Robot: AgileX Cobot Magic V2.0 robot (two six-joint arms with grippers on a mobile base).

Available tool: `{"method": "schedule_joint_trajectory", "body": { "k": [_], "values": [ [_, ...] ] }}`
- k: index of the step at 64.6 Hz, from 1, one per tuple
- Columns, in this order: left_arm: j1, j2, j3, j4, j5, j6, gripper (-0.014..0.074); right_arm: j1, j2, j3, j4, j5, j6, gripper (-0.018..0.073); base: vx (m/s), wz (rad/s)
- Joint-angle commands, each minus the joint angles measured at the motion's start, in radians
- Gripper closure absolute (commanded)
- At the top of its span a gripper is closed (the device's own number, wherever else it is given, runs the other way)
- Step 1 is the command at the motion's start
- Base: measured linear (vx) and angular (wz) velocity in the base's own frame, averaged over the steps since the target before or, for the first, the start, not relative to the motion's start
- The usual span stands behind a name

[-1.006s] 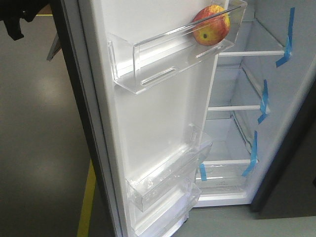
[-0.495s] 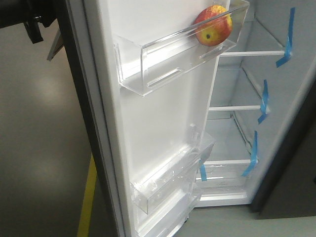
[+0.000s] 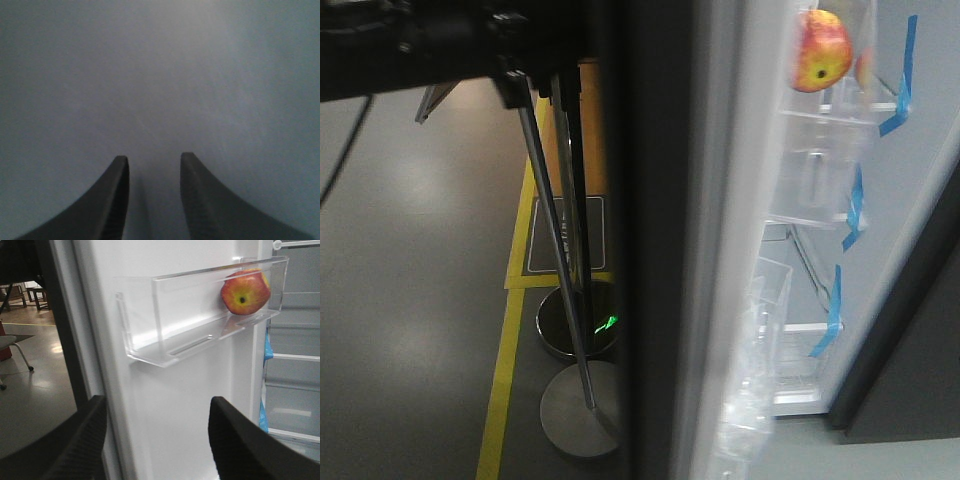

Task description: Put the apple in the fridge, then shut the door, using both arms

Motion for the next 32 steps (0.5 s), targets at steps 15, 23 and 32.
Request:
{"method": "schedule_joint_trajectory", "body": {
  "k": [15, 23, 32],
  "values": [
    [-0.16, -0.043, -0.034, -0.098, -0.124, 0.137, 0.0337, -0.004, 0.011, -0.024, 0.043, -0.065, -0.004, 0.0121, 0.0, 0.0],
    [-0.156, -0.044, -0.034, -0.019, -0.119, 0.154, 0.0337, -0.004, 0.011, -0.024, 0.045, -0.079, -0.012, 0.0121, 0.0, 0.0],
    [-0.136, -0.048, -0.034, 0.133, -0.123, 0.154, 0.0337, -0.004, 0.015, -0.024, 0.045, -0.146, -0.014, 0.0121, 0.0, 0.0]
  ]
}}
